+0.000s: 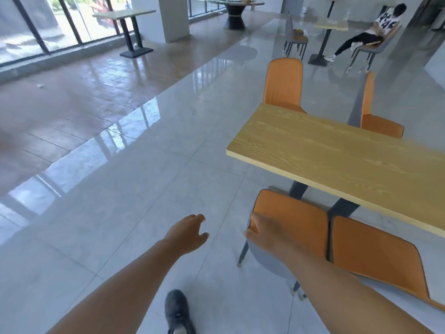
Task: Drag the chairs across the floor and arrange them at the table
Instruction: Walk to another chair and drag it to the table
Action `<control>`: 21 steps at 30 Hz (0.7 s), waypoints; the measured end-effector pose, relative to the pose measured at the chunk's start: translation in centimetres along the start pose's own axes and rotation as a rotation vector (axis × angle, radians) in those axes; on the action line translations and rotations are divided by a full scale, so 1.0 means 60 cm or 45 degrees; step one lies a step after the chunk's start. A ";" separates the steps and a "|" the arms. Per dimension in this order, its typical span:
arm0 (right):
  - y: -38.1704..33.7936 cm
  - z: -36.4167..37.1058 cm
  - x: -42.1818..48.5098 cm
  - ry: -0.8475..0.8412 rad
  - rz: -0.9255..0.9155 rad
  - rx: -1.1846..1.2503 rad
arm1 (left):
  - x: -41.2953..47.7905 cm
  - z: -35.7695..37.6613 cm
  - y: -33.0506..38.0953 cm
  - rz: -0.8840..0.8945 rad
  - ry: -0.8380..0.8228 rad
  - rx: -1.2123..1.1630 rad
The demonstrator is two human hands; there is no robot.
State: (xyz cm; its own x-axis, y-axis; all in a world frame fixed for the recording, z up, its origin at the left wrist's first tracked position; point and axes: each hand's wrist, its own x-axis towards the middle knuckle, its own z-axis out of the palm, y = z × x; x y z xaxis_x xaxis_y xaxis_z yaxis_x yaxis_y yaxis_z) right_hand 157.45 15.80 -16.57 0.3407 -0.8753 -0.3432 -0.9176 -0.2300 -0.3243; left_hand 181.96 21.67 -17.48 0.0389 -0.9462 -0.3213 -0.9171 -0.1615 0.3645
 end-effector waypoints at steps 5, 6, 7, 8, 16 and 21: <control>-0.111 0.004 0.172 -0.134 -0.125 -0.075 | 0.088 -0.069 -0.149 -0.128 0.022 -0.012; -0.134 0.002 0.205 -0.156 -0.128 -0.080 | 0.110 -0.086 -0.177 -0.143 0.022 -0.018; -0.157 -0.002 0.239 -0.177 -0.126 -0.088 | 0.132 -0.103 -0.204 -0.158 0.024 -0.026; -0.178 -0.006 0.272 -0.193 -0.118 -0.099 | 0.155 -0.121 -0.231 -0.170 0.023 -0.031; -0.286 -0.048 0.501 -0.234 -0.074 -0.135 | 0.336 -0.239 -0.362 -0.156 -0.039 0.030; -0.295 -0.087 0.659 -0.173 -0.064 -0.047 | 0.496 -0.300 -0.389 -0.116 -0.084 0.078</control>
State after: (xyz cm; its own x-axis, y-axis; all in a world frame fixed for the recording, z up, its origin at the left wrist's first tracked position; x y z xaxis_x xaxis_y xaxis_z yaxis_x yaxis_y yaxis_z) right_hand 186.09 -16.97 -19.79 0.4085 -0.7971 -0.4447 -0.9049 -0.2897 -0.3119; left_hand 211.65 -7.76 -19.79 0.0987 -0.9077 -0.4079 -0.9336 -0.2264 0.2779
